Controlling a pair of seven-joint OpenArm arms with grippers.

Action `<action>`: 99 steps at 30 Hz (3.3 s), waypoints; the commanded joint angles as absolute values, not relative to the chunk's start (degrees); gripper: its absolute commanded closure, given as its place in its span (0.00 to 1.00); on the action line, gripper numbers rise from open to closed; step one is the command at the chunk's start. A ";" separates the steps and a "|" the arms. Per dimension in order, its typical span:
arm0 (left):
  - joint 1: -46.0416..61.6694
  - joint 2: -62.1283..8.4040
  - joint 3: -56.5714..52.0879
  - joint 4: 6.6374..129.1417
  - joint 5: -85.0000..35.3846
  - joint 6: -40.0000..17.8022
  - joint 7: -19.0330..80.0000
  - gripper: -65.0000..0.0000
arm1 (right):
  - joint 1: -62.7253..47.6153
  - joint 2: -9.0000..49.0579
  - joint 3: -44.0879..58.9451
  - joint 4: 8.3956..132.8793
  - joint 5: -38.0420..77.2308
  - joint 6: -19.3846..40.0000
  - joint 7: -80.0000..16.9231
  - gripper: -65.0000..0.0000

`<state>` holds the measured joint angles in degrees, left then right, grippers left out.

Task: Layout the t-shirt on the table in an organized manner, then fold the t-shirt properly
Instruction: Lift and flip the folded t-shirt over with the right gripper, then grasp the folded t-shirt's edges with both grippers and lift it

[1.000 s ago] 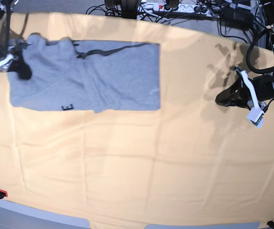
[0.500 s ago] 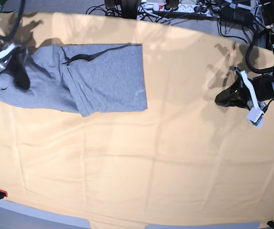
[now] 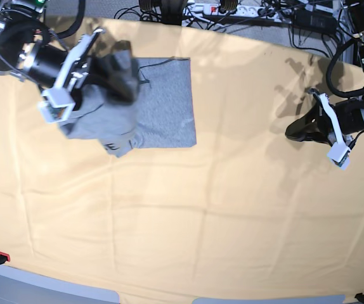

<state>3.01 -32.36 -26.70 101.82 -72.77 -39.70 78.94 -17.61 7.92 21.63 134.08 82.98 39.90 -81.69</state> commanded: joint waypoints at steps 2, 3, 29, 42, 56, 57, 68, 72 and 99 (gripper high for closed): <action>2.22 -33.32 -27.18 102.63 -73.93 -40.00 77.80 1.00 | -16.47 8.25 18.63 135.00 85.00 40.00 -80.00 1.00; 2.22 -33.32 -27.18 102.63 -73.95 -40.00 77.80 1.00 | -16.10 8.25 17.17 135.00 85.00 40.00 -80.00 1.00; 2.20 -33.36 -27.18 102.63 -70.54 -40.00 77.95 1.00 | -5.08 7.66 -0.36 134.89 62.19 40.00 -75.07 0.26; 2.22 -33.32 -26.96 102.96 -85.00 -40.00 80.00 1.00 | -5.06 8.01 5.30 134.82 51.13 40.00 -67.64 1.00; 2.22 -32.05 -6.31 114.80 -85.00 -40.00 80.00 1.00 | 7.38 10.35 5.26 111.31 45.95 40.00 -64.71 1.00; 2.22 -31.24 -5.37 115.15 -85.00 -40.00 80.00 1.00 | 8.56 10.33 5.23 108.92 46.00 40.00 -64.71 1.00; 3.92 -23.75 8.62 115.00 -78.52 -40.00 80.00 1.00 | 18.79 11.16 1.72 86.35 40.53 40.00 -65.45 1.00; 5.45 -22.96 12.82 115.00 -71.77 -40.00 80.00 1.00 | 20.60 11.66 -2.17 82.61 38.41 40.00 -65.32 1.00; 3.44 -23.05 14.13 108.12 -47.62 -40.00 67.24 1.00 | 18.83 18.20 -9.85 82.74 47.59 40.00 -79.33 1.00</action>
<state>4.29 -22.85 14.31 107.42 -47.05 -39.72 68.82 17.41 17.63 -10.09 81.54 46.81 39.90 -78.98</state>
